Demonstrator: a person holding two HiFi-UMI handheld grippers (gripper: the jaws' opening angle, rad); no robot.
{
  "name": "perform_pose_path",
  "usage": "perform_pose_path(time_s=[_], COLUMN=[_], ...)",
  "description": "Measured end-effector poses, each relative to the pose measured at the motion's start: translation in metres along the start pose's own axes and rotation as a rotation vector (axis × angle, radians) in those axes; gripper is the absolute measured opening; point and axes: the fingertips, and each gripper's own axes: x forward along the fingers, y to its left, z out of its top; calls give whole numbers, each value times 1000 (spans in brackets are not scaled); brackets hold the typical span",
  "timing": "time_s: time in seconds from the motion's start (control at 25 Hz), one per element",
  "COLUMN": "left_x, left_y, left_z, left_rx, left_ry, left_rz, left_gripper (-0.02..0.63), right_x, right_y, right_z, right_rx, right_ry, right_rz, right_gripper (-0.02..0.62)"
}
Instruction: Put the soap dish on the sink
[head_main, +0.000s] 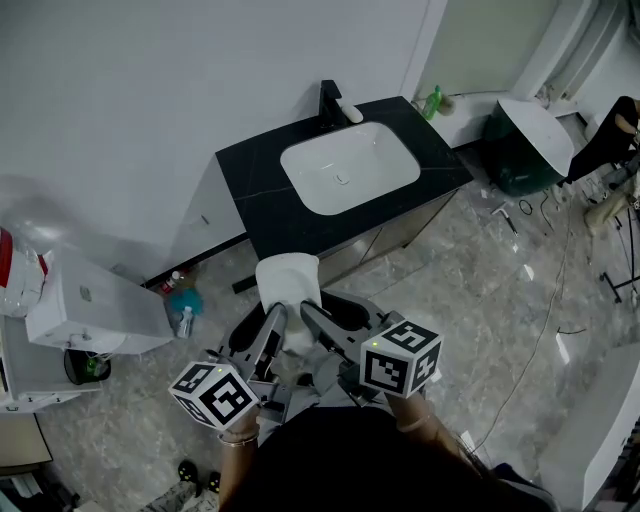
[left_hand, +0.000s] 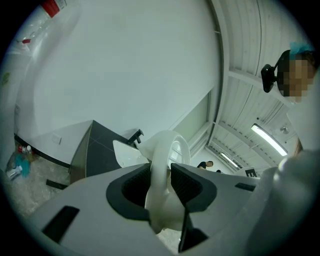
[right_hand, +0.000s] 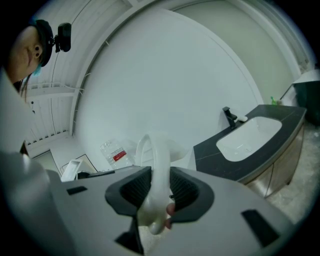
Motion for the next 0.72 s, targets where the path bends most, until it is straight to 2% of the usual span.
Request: perform_pose_path(time_s=[0.4,0.72], left_x=[88,129], left_y=[39,75], left_z=[81,115], left_rx=[28,9], left_ry=[-67,-100], left_rz=[57,143], left_gripper=[117,117], right_x=[82,135], right_y=[-57,-90], right_z=[86,117], right_rx=[-41,-51], right_ry=[29,98], right_rz=[97,160], right_gripper=[114,114])
